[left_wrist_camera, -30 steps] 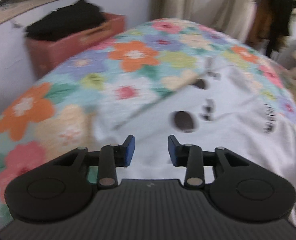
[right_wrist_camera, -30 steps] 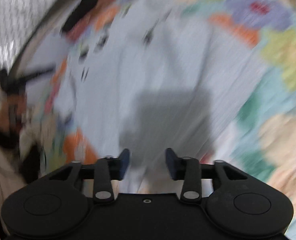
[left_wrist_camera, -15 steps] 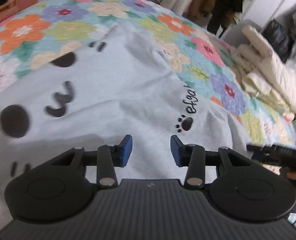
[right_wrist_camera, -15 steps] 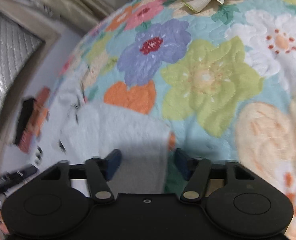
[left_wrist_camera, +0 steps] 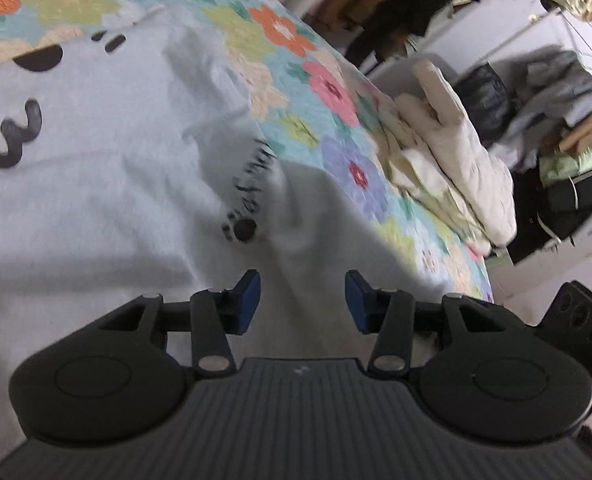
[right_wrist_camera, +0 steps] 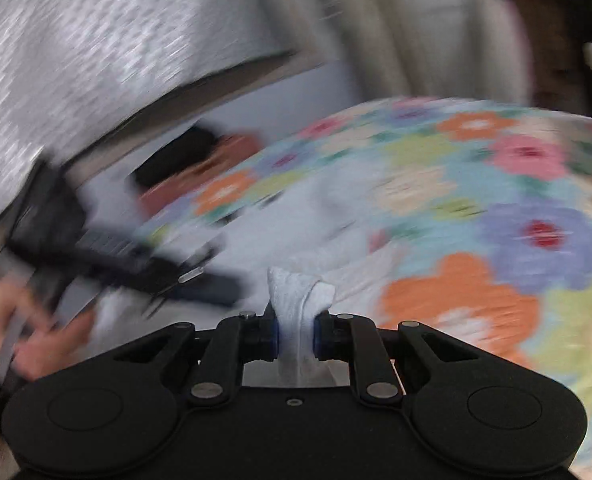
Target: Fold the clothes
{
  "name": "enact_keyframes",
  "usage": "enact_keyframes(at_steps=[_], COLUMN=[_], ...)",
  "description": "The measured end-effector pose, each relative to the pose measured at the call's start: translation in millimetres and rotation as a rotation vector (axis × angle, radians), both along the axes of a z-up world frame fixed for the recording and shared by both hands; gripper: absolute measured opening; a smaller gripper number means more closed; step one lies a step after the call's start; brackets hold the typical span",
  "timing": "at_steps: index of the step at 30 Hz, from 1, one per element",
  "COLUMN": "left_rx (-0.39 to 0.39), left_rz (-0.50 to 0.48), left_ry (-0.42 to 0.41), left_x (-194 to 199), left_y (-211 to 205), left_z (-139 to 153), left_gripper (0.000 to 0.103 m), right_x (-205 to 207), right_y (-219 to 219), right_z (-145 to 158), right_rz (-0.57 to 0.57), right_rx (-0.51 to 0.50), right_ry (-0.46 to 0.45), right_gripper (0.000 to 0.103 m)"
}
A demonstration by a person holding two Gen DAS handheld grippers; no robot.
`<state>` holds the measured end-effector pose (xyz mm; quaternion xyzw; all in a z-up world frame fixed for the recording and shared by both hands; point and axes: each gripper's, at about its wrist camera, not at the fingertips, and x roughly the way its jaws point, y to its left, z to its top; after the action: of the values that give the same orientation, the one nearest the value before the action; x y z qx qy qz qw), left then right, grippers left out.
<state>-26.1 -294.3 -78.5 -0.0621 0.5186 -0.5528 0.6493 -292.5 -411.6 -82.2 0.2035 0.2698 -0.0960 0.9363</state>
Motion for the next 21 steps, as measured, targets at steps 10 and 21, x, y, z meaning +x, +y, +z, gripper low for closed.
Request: enact_keyframes(at_steps=[10,21], left_rx=[0.044,0.104], left_rz=[0.047,0.036], left_ry=[0.102,-0.058], left_x=[9,4], left_y=[33,31], left_z=[-29,-40], left_gripper=[0.064,0.011], right_x=[41,27], right_y=[61,18], right_z=[-30,-7], right_rz=[0.261,0.046], right_rx=[-0.005,0.113], right_ry=[0.168,0.154], right_gripper=[0.019,0.047])
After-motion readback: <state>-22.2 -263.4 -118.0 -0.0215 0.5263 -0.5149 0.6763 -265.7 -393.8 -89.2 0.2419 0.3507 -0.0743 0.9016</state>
